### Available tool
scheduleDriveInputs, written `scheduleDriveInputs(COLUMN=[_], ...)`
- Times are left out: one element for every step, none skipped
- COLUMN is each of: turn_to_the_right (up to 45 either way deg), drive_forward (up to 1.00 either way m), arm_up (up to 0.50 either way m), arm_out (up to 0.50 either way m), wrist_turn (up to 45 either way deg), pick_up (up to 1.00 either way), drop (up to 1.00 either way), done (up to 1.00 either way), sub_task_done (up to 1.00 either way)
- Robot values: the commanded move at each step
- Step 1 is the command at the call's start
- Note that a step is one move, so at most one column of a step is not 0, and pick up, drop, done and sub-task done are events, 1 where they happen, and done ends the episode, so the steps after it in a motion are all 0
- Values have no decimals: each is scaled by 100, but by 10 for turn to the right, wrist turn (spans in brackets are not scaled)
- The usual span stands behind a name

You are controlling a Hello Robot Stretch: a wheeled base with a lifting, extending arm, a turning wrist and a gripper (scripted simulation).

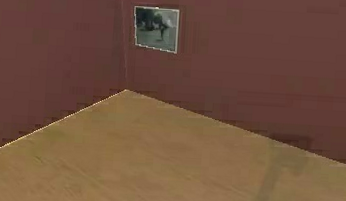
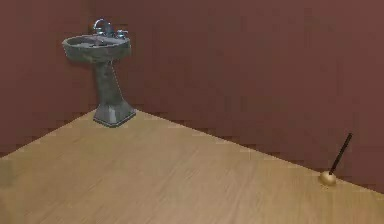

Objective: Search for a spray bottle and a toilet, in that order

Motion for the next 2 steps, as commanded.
scheduleDriveInputs(turn_to_the_right=[-450,-450], drive_forward=[0,0], arm_up=[0,0], arm_out=[0,0], wrist_turn=[0,0], pick_up=[0,0], drop=[0,0], done=[0,0], sub_task_done=[0,0])
